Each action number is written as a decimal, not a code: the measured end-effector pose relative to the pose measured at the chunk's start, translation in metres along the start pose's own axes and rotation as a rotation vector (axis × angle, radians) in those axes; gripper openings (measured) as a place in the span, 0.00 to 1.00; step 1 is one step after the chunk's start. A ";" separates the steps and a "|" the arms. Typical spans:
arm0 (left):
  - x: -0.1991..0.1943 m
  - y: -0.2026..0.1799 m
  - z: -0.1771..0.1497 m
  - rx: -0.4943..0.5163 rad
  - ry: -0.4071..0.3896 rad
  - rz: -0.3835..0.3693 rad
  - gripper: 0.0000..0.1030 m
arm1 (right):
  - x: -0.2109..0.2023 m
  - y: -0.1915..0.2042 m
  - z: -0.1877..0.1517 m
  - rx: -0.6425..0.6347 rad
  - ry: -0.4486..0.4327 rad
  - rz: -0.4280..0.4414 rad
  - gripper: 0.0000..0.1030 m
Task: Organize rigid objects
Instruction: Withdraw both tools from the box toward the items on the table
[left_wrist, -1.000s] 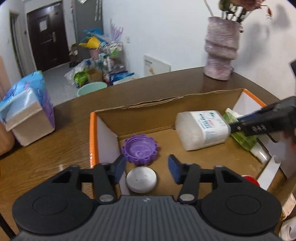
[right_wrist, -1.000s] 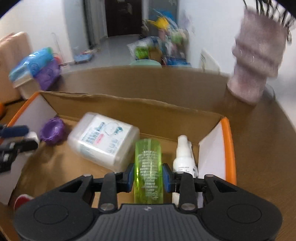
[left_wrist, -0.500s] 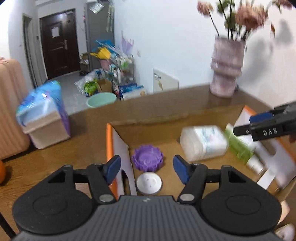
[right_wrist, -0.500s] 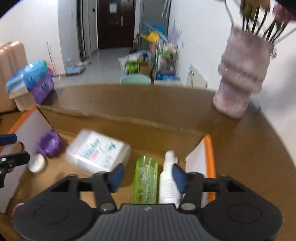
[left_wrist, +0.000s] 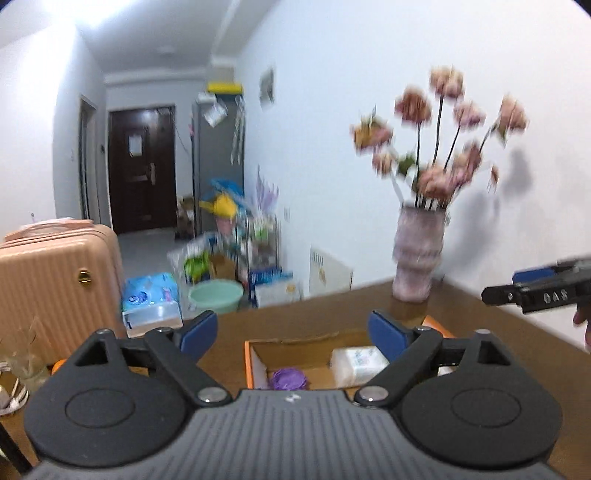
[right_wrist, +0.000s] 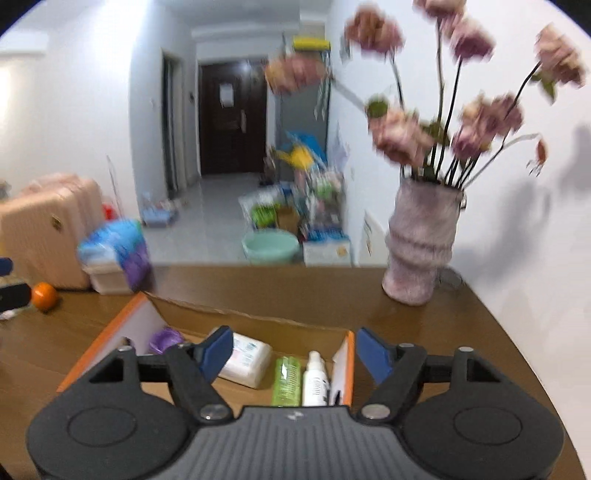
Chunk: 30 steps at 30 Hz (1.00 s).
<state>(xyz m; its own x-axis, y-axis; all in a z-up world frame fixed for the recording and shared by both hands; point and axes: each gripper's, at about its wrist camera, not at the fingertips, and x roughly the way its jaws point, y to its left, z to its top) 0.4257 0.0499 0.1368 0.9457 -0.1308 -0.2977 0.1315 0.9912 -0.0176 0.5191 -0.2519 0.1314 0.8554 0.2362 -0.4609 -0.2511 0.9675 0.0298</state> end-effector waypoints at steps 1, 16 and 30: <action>-0.013 -0.002 -0.005 -0.007 -0.023 0.006 0.89 | -0.018 0.002 -0.008 0.011 -0.062 0.015 0.80; -0.149 -0.053 -0.079 0.050 -0.259 0.078 1.00 | -0.153 0.056 -0.126 -0.141 -0.391 0.026 0.94; -0.228 -0.043 -0.211 -0.130 0.007 -0.046 1.00 | -0.251 0.076 -0.285 -0.028 -0.351 -0.046 0.95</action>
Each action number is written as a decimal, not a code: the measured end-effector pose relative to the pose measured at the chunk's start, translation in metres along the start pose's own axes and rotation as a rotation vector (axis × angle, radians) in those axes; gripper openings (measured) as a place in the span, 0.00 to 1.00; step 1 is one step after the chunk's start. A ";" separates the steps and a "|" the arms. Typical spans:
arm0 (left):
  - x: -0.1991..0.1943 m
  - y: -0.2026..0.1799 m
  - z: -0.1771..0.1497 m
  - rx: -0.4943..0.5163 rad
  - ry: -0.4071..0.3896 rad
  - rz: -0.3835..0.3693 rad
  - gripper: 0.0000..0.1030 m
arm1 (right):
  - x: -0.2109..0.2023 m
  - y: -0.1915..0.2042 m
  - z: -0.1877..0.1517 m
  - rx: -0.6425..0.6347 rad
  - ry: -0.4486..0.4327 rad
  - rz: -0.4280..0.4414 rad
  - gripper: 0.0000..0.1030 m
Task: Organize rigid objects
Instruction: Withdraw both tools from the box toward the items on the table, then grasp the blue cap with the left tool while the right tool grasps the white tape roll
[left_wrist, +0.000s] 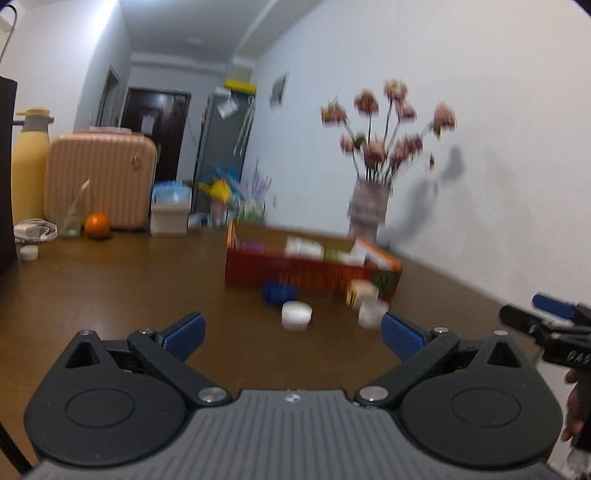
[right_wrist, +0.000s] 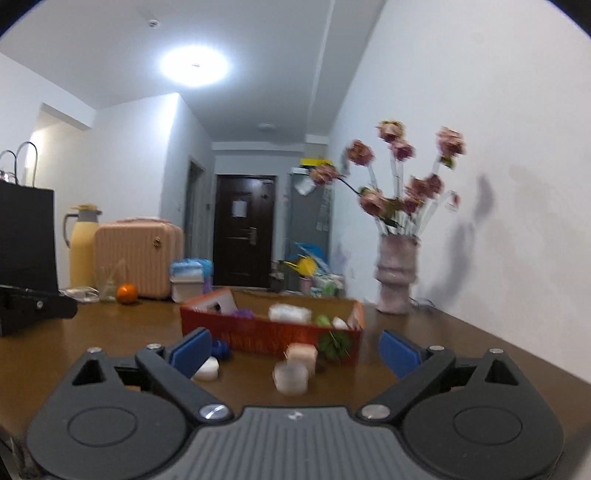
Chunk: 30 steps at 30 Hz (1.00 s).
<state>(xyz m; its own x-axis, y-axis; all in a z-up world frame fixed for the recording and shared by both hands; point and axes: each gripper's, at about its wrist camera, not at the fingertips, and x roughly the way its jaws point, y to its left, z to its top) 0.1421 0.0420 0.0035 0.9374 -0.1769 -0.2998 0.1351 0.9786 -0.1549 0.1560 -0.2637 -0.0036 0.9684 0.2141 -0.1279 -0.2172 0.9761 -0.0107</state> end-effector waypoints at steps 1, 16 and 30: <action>-0.001 0.000 -0.003 0.012 0.002 0.015 1.00 | -0.003 0.001 -0.005 0.005 0.012 0.001 0.95; 0.046 0.009 -0.014 0.003 0.109 0.061 1.00 | 0.020 0.023 -0.027 -0.022 0.072 0.019 0.93; 0.172 0.016 0.038 0.003 0.244 -0.054 1.00 | 0.120 -0.006 -0.010 0.135 0.267 0.091 0.73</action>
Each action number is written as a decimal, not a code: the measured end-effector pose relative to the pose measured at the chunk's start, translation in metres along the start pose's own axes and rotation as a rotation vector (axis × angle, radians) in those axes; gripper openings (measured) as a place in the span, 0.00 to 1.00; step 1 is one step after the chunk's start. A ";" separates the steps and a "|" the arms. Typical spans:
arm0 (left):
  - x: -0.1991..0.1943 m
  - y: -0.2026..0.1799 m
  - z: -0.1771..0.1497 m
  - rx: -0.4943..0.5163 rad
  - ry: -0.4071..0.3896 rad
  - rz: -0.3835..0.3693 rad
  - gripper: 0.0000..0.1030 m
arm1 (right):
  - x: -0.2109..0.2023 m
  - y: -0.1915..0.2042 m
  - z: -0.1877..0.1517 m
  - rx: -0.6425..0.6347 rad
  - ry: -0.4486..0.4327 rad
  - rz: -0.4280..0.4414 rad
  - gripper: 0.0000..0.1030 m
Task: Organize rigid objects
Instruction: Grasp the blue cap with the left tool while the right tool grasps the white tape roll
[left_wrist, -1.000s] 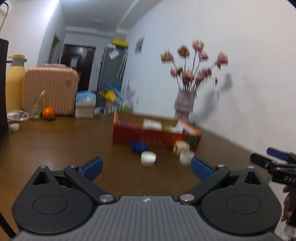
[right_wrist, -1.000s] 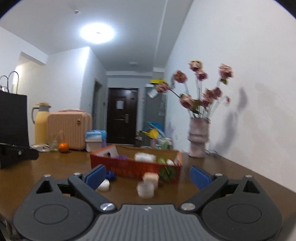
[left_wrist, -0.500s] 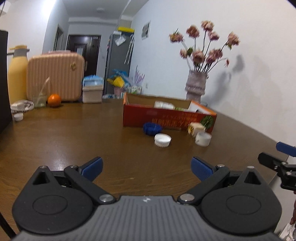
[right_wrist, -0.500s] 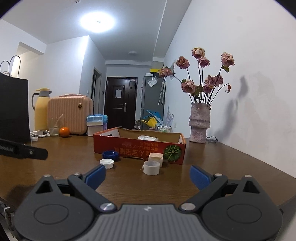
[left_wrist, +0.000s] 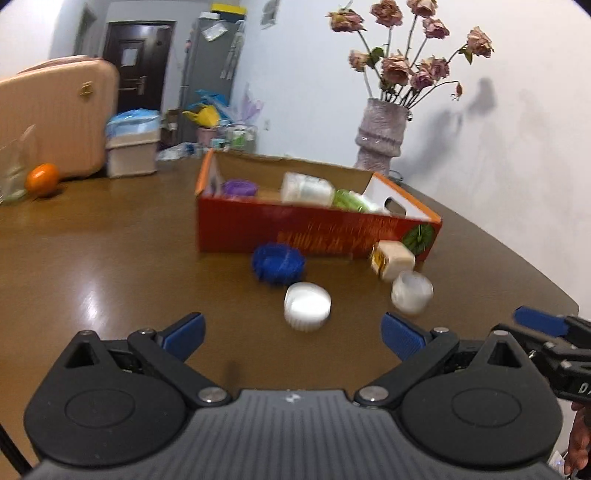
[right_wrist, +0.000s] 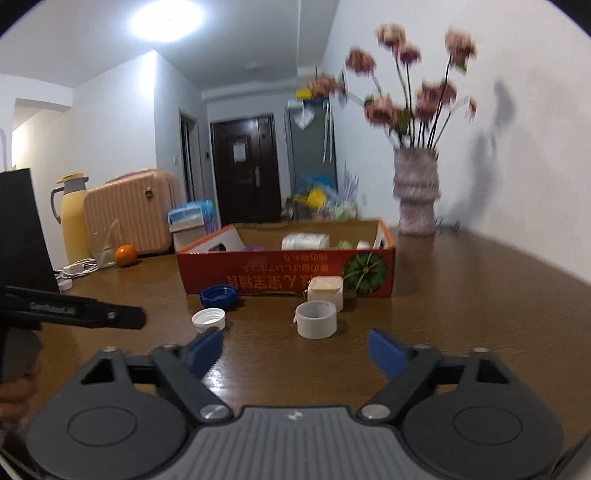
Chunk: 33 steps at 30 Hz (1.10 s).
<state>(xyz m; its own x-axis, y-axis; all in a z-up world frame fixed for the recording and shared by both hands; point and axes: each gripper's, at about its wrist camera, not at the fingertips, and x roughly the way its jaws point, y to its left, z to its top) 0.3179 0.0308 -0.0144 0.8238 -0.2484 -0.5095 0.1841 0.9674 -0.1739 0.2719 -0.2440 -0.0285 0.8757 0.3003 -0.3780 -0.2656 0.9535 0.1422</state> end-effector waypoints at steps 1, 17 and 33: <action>0.011 0.000 0.008 0.015 -0.009 -0.002 1.00 | 0.011 -0.002 0.005 -0.005 0.017 0.000 0.69; 0.131 0.029 0.040 -0.026 0.106 -0.033 0.55 | 0.134 -0.012 0.024 0.012 0.209 -0.042 0.52; 0.043 0.002 0.042 0.019 -0.094 0.014 0.53 | 0.078 -0.002 0.028 -0.035 0.117 -0.074 0.41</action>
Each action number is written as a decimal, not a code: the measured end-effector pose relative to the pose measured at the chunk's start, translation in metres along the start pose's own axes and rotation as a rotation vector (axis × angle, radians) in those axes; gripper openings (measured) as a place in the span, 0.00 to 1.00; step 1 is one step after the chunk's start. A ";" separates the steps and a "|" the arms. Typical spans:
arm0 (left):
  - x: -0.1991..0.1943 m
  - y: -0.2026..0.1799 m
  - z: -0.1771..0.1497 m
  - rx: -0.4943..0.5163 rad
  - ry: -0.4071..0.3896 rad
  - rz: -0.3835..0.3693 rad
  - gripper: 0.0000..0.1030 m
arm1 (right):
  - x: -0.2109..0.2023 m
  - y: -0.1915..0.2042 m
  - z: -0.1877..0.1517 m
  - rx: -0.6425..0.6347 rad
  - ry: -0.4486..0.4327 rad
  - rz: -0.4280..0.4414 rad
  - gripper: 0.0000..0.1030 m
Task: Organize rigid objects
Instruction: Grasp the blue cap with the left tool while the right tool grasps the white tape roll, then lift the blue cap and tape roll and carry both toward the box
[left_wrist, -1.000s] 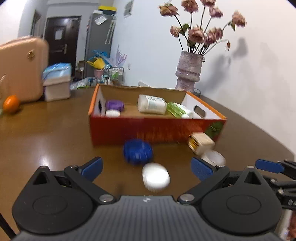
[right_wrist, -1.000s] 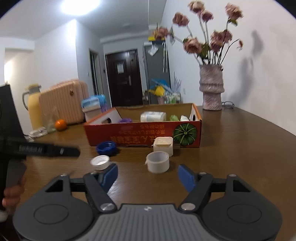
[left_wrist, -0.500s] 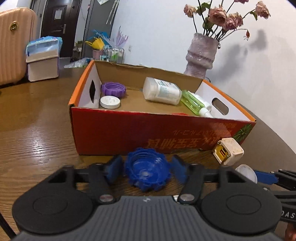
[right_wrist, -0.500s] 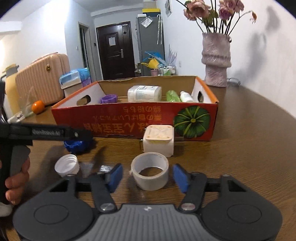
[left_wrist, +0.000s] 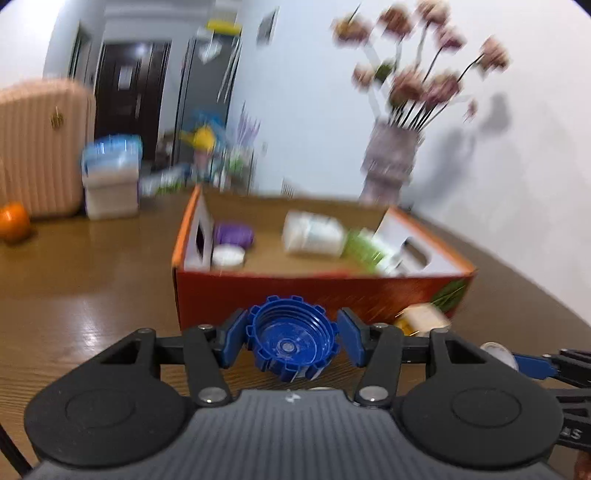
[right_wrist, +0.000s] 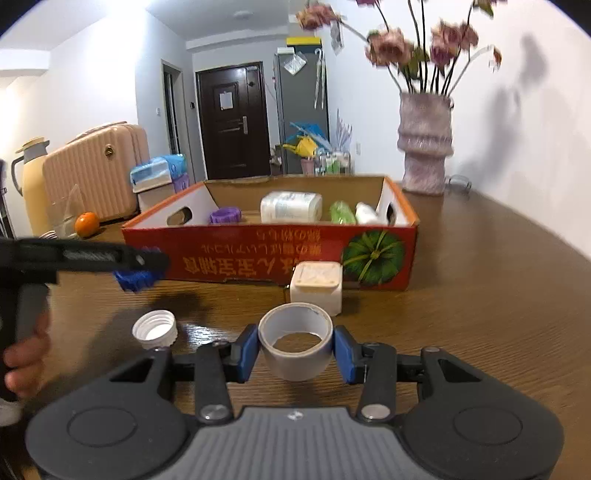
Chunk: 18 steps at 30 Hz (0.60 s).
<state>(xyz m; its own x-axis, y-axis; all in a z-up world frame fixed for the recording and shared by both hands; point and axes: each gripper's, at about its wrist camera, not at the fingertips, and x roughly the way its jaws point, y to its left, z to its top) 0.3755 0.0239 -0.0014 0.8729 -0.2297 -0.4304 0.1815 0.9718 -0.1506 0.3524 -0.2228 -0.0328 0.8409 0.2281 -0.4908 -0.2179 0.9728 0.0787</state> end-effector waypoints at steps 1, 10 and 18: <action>-0.013 -0.005 0.000 0.006 -0.020 0.011 0.53 | -0.009 0.000 0.000 0.004 -0.021 -0.001 0.41; -0.127 -0.038 -0.035 0.023 -0.171 0.142 0.53 | -0.090 0.018 -0.007 -0.023 -0.154 0.057 0.41; -0.202 -0.043 -0.062 0.020 -0.239 0.172 0.53 | -0.153 0.039 -0.019 -0.047 -0.256 0.051 0.41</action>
<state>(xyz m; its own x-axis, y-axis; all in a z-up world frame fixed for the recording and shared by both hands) 0.1638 0.0253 0.0368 0.9732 -0.0443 -0.2255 0.0281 0.9968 -0.0747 0.2058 -0.2201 0.0292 0.9248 0.2854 -0.2516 -0.2809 0.9582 0.0542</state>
